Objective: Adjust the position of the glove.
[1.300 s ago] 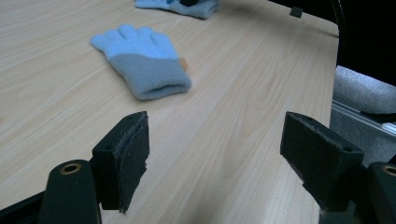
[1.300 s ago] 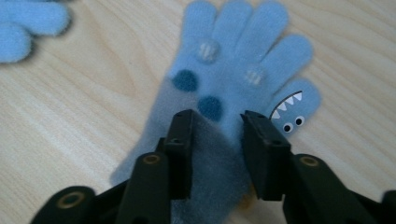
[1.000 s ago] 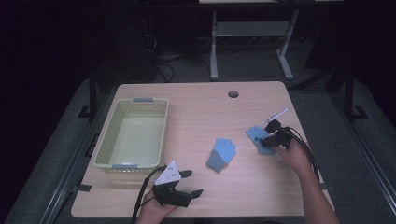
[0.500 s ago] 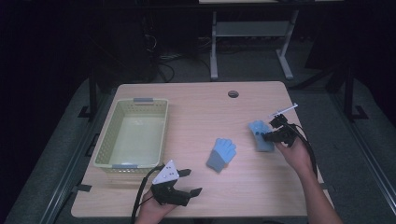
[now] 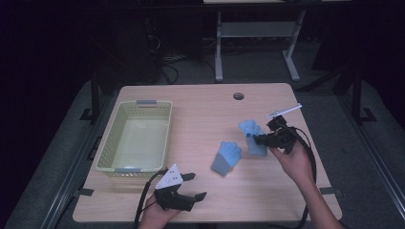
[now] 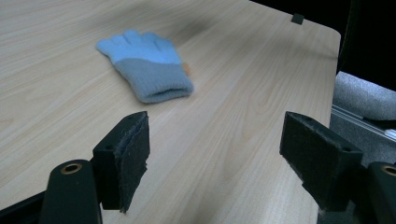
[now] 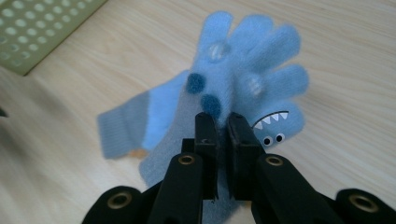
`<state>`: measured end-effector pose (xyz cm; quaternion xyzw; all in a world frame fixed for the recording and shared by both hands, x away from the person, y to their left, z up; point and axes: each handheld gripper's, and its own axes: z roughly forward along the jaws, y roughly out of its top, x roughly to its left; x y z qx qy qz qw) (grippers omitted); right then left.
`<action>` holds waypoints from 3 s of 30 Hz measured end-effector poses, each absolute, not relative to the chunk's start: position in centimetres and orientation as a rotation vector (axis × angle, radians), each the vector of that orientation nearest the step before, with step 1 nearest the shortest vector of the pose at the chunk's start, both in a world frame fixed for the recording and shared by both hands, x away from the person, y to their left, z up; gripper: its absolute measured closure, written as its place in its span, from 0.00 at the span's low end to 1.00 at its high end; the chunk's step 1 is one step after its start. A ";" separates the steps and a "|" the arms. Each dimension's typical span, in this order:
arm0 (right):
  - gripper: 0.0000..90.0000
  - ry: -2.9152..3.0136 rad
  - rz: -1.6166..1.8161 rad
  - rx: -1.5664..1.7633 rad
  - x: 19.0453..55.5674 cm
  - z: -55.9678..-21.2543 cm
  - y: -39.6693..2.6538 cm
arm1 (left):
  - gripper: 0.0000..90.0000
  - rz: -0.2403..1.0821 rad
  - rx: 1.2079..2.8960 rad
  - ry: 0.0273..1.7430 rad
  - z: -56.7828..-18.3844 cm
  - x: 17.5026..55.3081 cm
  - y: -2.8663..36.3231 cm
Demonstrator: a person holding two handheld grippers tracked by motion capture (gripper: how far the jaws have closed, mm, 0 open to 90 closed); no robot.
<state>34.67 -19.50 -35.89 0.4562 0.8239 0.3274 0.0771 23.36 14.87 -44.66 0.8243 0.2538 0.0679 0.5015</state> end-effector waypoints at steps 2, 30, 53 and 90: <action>0.94 2.481 0.977 1.330 34.2 -35.6 -18.2 | 0.26 0.162 1.992 0.612 -44.6 23.3 14.9; 0.93 2.521 0.945 1.385 33.5 -41.4 -10.7 | 0.26 0.175 1.996 0.604 -44.4 23.2 15.2; 0.64 2.515 1.021 1.431 33.6 -42.9 -11.6 | 0.39 0.152 1.921 0.701 -43.8 24.7 14.2; 0.92 2.748 0.971 1.350 32.0 -45.0 -14.0 | 0.94 0.131 2.108 1.063 -46.2 35.2 8.6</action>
